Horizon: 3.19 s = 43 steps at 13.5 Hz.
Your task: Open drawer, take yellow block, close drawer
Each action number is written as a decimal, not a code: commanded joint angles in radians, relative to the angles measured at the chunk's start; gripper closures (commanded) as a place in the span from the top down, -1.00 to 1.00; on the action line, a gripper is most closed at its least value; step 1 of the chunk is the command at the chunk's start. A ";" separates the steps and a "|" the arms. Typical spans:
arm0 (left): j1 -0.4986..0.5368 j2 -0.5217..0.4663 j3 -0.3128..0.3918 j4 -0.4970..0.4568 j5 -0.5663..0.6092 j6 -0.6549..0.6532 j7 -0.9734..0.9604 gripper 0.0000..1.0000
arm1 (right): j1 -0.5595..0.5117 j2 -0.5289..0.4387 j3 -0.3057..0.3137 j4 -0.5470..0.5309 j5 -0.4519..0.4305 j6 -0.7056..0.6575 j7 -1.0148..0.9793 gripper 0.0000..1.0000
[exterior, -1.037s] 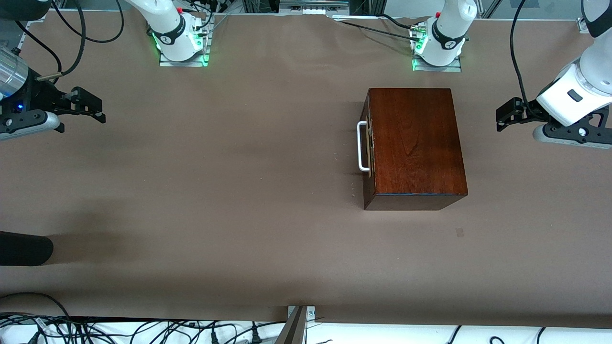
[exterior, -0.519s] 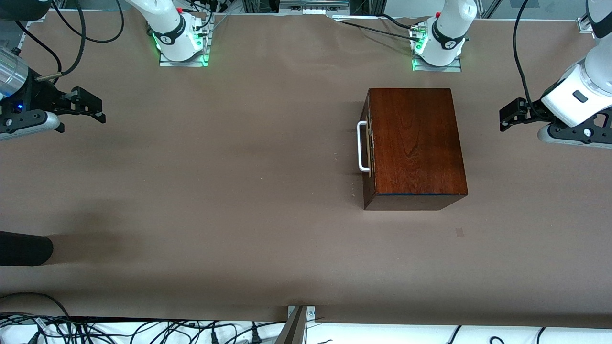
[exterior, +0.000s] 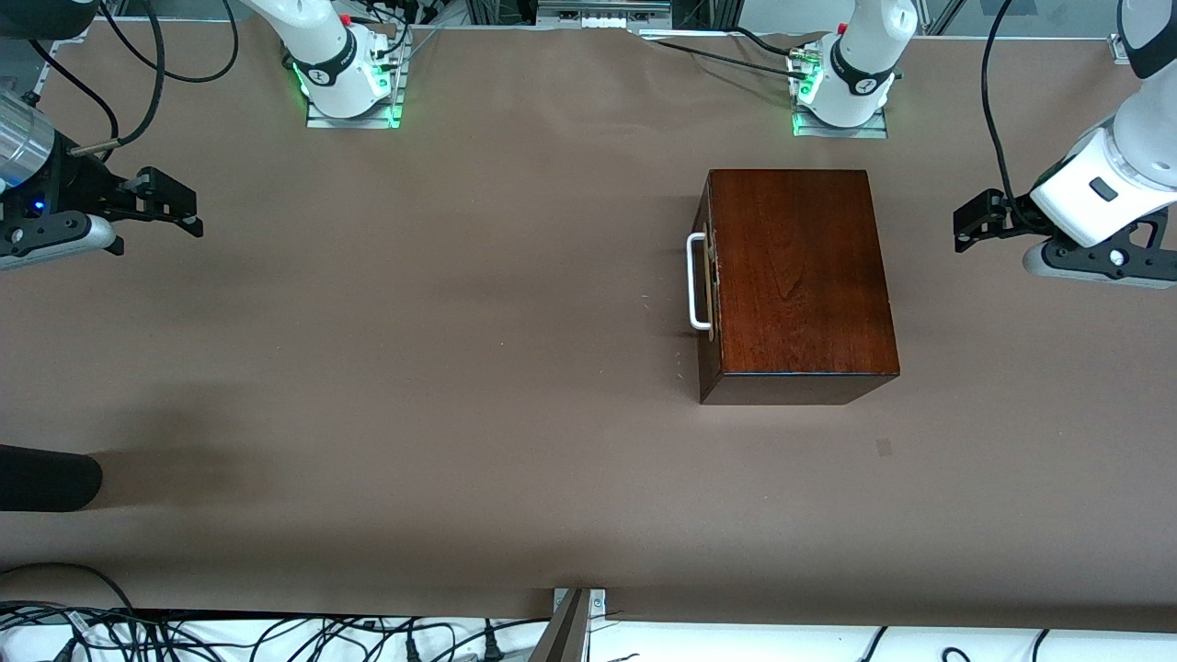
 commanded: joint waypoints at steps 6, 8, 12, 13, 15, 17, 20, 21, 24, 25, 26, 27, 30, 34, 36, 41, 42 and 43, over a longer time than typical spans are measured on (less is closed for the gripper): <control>0.011 0.055 0.002 0.036 -0.004 -0.028 0.014 1.00 | -0.004 0.004 -0.002 0.020 0.017 -0.018 -0.004 1.00; 0.023 0.060 0.005 0.031 -0.008 -0.029 0.046 1.00 | -0.004 0.004 -0.002 0.020 0.017 -0.018 -0.004 1.00; -0.035 0.086 -0.032 0.024 -0.017 -0.023 0.011 1.00 | -0.004 0.004 -0.002 0.020 0.017 -0.018 -0.004 1.00; -0.065 0.115 -0.044 0.027 -0.017 -0.014 -0.042 1.00 | -0.004 0.004 -0.002 0.020 0.017 -0.018 -0.004 1.00; -0.171 0.188 -0.057 0.045 -0.013 -0.002 -0.180 1.00 | -0.002 0.004 -0.002 0.020 0.017 -0.018 -0.004 1.00; -0.261 0.211 -0.058 0.057 -0.010 -0.002 -0.297 1.00 | -0.004 0.004 -0.002 0.020 0.017 -0.018 -0.004 1.00; -0.409 0.302 -0.057 0.077 -0.008 0.014 -0.486 1.00 | -0.002 0.004 -0.002 0.020 0.017 -0.018 -0.002 1.00; -0.438 0.320 -0.058 0.079 -0.007 0.053 -0.539 1.00 | -0.002 0.004 -0.002 0.020 0.017 -0.018 -0.002 1.00; -0.500 0.349 -0.057 0.061 -0.001 0.185 -0.598 1.00 | -0.004 0.004 -0.002 0.020 0.017 -0.018 -0.004 1.00; -0.512 0.360 -0.057 0.050 -0.001 0.189 -0.620 1.00 | -0.004 0.004 -0.002 0.020 0.017 -0.018 -0.004 1.00; -0.517 0.374 -0.057 0.047 0.001 0.190 -0.650 1.00 | -0.004 0.004 -0.002 0.020 0.017 -0.017 -0.004 1.00; -0.526 0.391 -0.057 0.047 0.018 0.196 -0.678 1.00 | -0.004 0.005 -0.002 0.020 0.017 -0.015 -0.004 1.00; -0.561 0.400 -0.058 -0.004 0.142 0.297 -0.730 1.00 | -0.004 0.005 -0.002 0.020 0.017 -0.017 -0.004 1.00; -0.586 0.402 -0.058 -0.065 0.148 0.370 -0.787 1.00 | -0.004 0.004 -0.002 0.018 0.017 -0.018 -0.004 1.00; -0.586 0.402 -0.058 -0.087 0.148 0.373 -0.787 1.00 | -0.004 0.004 -0.002 0.017 0.017 -0.018 -0.004 1.00; -0.589 0.400 -0.060 -0.174 0.190 0.467 -0.788 1.00 | -0.005 0.005 -0.002 0.017 0.017 -0.018 -0.004 1.00; -0.589 0.400 -0.058 -0.188 0.191 0.481 -0.788 1.00 | -0.005 0.005 -0.002 0.017 0.017 -0.018 -0.004 1.00; -0.589 0.400 -0.060 -0.188 0.191 0.483 -0.788 1.00 | -0.007 0.005 -0.003 0.017 0.017 -0.018 -0.005 1.00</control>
